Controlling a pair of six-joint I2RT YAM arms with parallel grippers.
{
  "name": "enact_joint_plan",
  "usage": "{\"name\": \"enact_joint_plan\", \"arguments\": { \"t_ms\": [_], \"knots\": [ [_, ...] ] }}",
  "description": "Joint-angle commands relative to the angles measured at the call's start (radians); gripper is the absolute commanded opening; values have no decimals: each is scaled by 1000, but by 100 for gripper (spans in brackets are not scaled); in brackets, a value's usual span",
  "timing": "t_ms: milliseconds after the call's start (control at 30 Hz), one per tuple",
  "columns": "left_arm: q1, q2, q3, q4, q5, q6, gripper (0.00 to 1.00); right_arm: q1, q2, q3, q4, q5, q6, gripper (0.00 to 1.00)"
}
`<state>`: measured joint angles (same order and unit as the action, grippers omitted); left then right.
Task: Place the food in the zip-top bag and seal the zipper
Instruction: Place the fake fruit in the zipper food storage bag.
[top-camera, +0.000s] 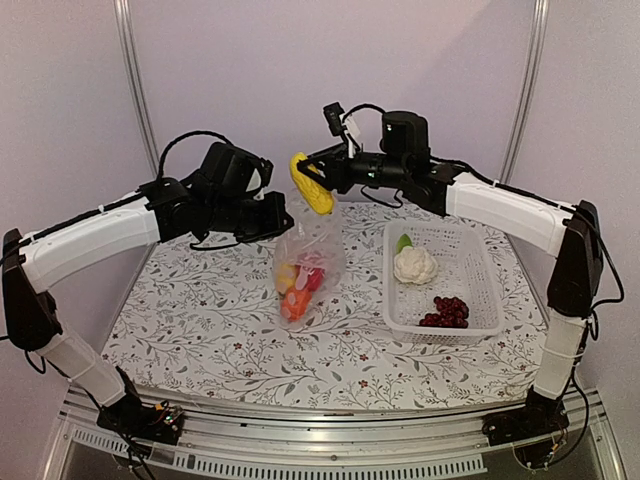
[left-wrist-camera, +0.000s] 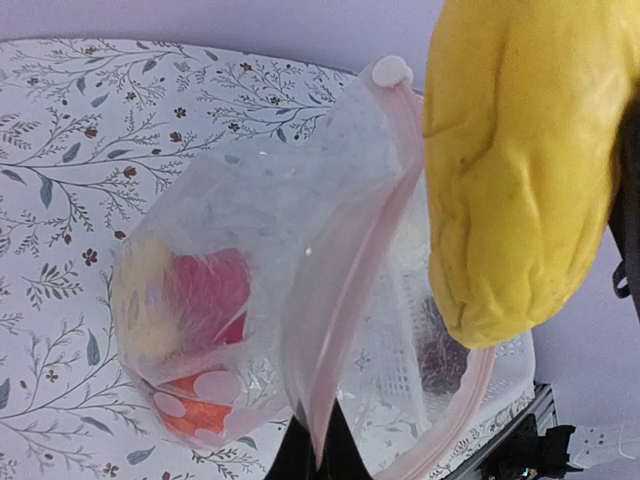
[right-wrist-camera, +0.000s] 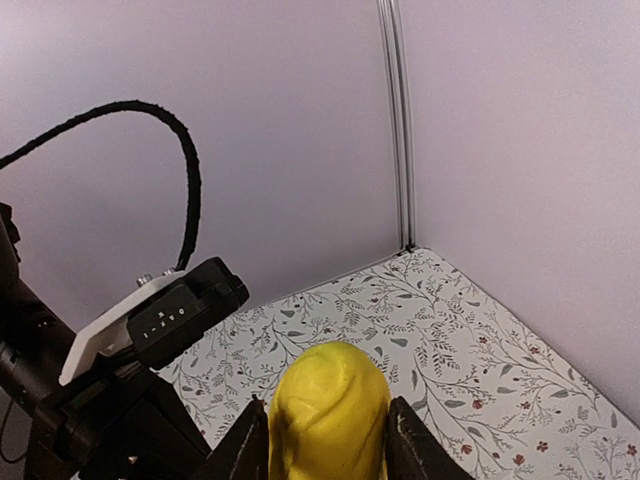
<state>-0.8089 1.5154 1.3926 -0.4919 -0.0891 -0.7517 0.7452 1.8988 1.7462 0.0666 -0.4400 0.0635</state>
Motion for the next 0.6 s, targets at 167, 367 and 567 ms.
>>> {"name": "enact_joint_plan", "arguments": {
  "t_ms": [167,367,567],
  "knots": [
    [0,-27,3,-10,-2,5,0,3,-83,-32,-48,-80,-22,66],
    [6,-32,9,-21,-9,26,0,-7,-189,-32,-304,-274,-276,67],
    [8,-35,13,-29,22,56,1,-4,-220,12,-731,-353,-808,56]
  ]
}}
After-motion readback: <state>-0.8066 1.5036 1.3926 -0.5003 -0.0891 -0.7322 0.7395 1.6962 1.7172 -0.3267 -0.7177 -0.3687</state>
